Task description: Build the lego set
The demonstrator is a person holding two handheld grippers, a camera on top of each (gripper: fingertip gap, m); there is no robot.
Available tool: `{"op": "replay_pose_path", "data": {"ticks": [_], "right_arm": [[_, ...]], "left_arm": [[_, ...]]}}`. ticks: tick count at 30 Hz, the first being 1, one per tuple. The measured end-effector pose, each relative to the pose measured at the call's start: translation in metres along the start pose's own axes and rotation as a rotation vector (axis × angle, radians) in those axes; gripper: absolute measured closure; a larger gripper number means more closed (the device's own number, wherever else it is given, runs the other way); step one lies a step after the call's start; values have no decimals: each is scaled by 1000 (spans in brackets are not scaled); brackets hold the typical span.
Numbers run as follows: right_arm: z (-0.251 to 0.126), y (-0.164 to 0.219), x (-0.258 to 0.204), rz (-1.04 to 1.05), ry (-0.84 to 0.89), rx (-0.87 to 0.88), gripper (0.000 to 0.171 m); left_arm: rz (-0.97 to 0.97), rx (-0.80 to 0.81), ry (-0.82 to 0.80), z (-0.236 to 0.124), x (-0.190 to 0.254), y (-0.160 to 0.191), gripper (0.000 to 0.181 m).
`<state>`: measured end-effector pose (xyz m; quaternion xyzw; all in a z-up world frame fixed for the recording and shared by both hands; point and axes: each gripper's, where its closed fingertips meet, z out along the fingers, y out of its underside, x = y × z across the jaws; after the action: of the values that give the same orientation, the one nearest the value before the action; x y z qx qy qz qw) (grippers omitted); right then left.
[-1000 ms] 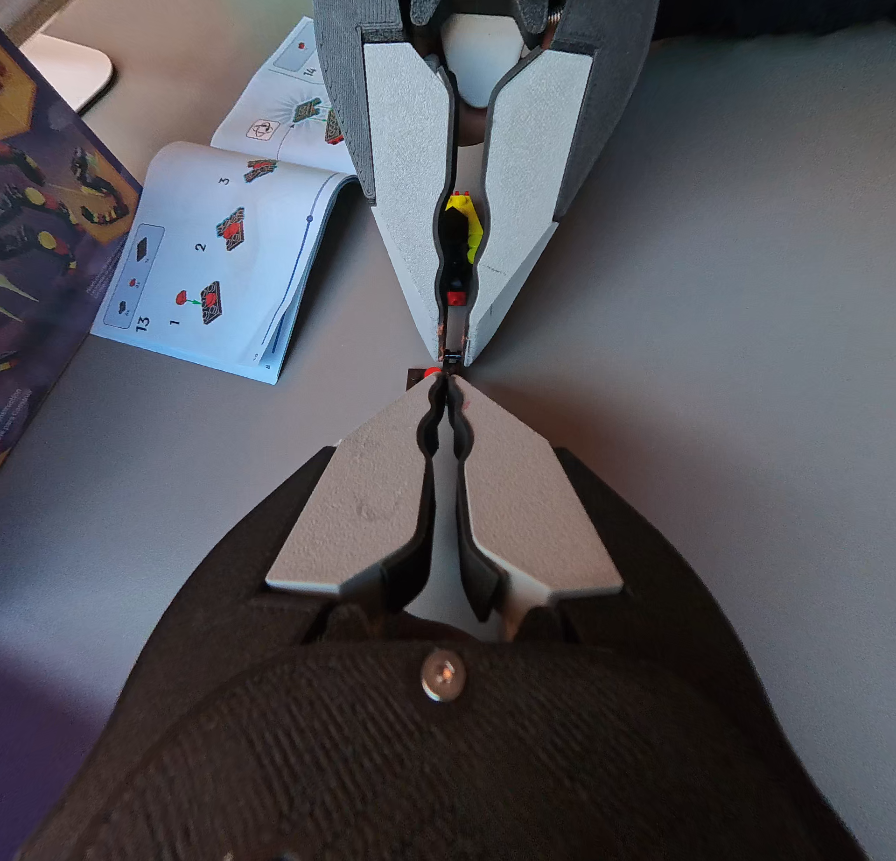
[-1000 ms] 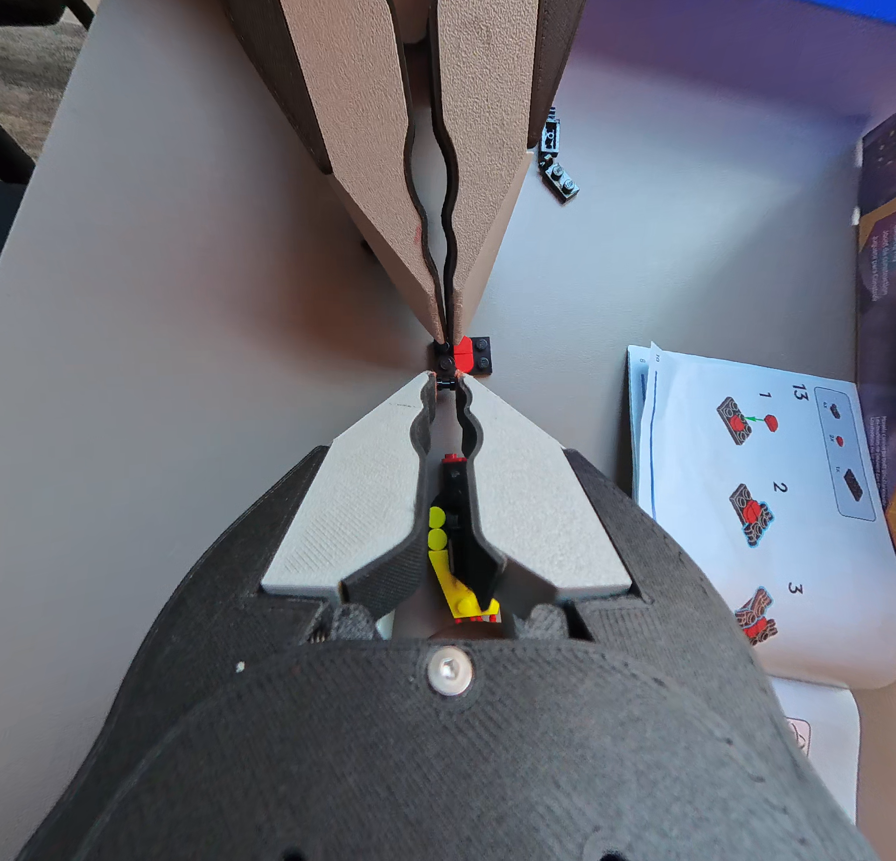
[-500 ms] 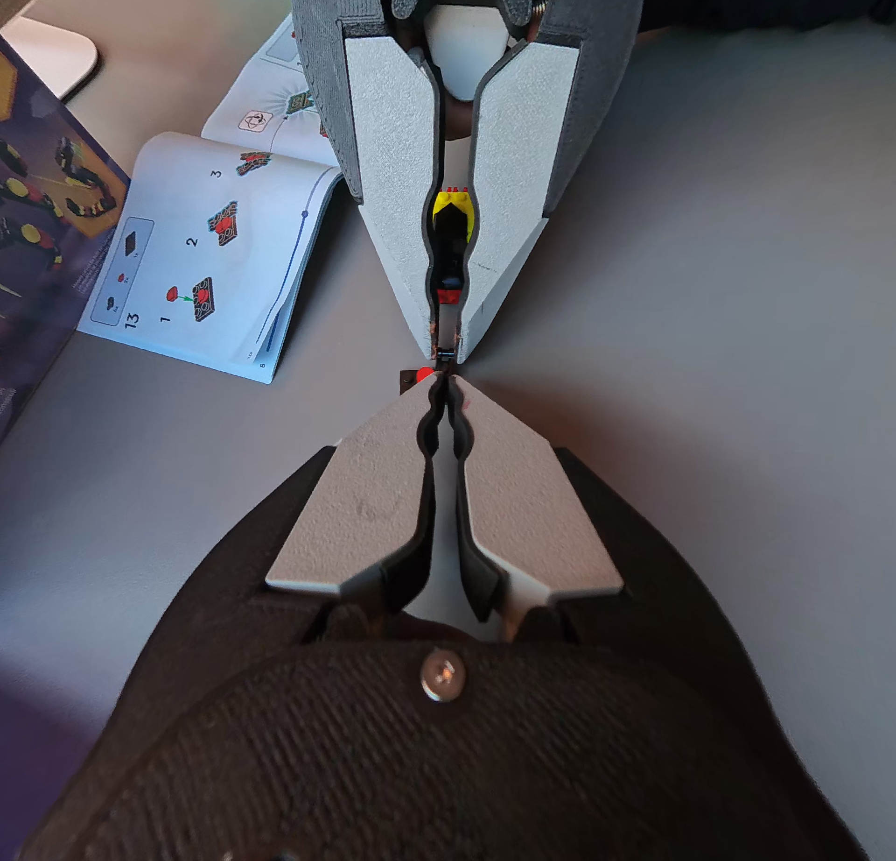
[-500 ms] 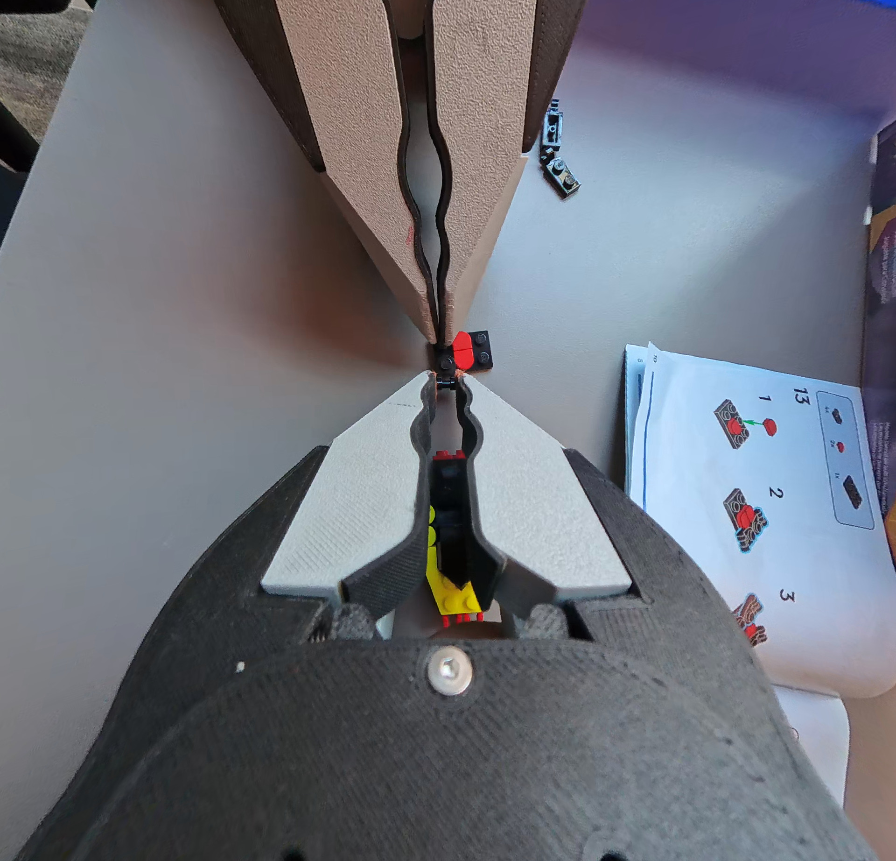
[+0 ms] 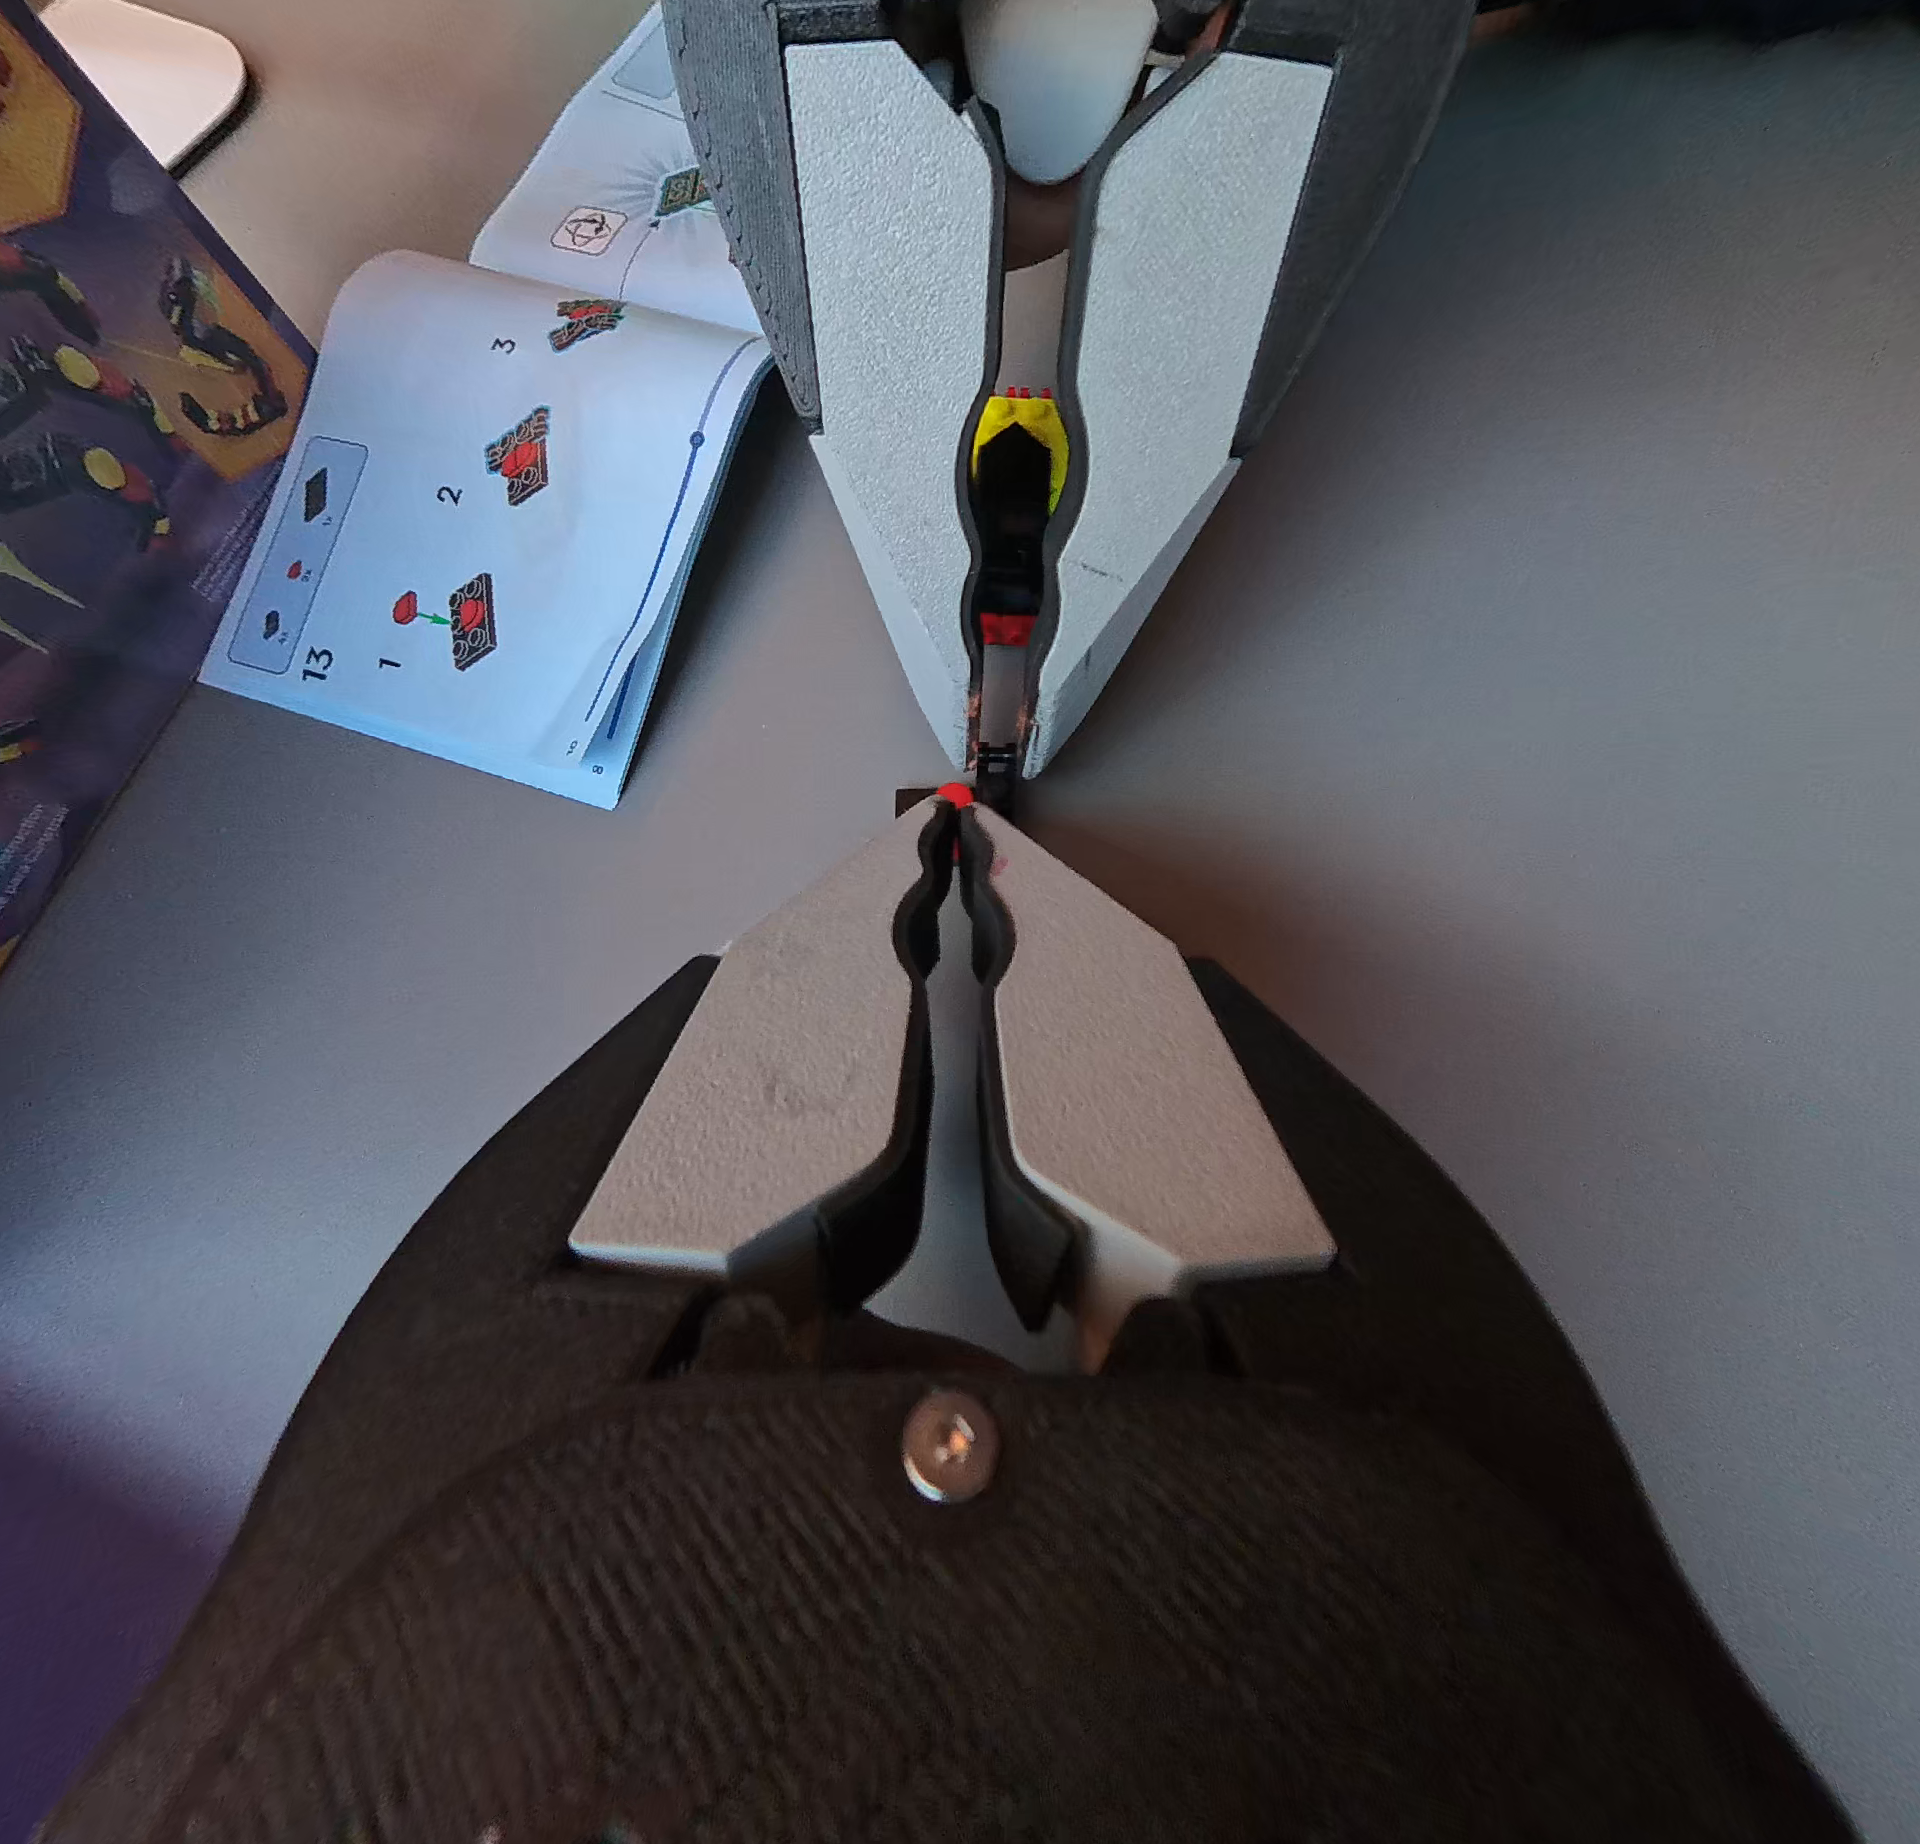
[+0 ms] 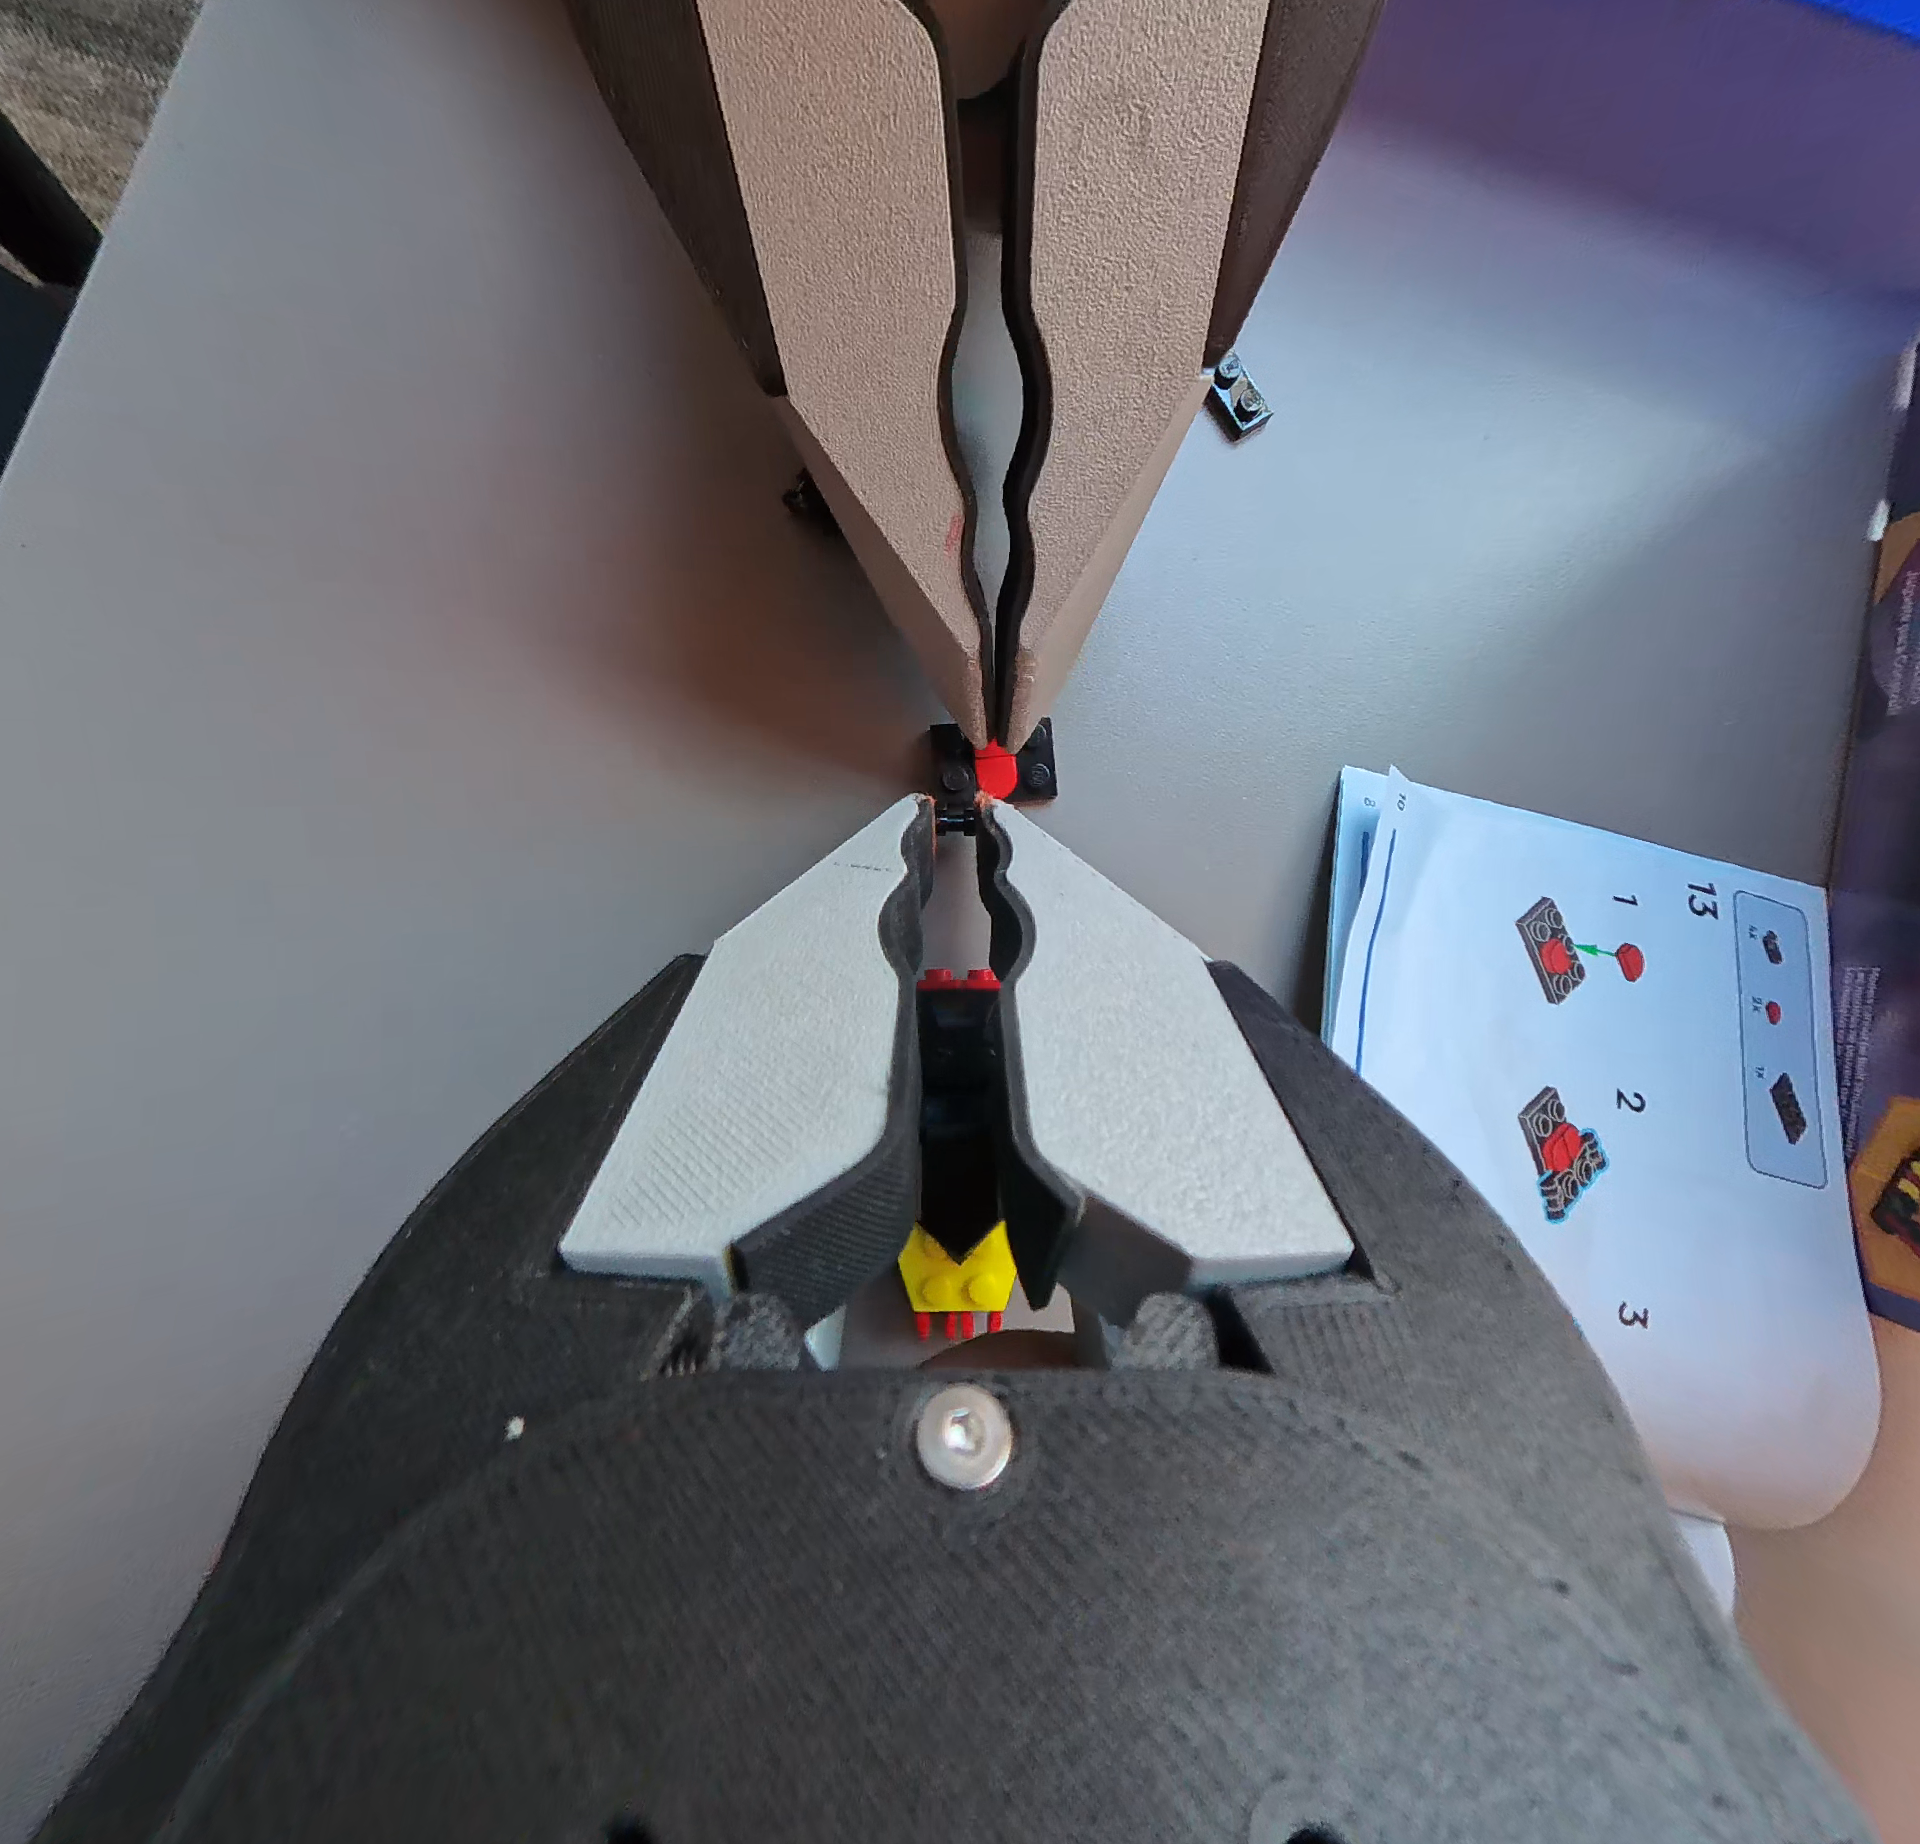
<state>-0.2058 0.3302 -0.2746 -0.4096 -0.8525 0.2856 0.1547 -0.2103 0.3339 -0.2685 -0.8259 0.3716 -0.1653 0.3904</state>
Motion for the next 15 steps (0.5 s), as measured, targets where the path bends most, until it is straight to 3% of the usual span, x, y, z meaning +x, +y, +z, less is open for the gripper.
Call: {"op": "replay_pose_path", "data": {"ticks": [15], "right_arm": [[0, 0, 1, -13, -14, -12, 167]], "left_arm": [[-9, -2, 27, 1, 1, 0, 181]]}}
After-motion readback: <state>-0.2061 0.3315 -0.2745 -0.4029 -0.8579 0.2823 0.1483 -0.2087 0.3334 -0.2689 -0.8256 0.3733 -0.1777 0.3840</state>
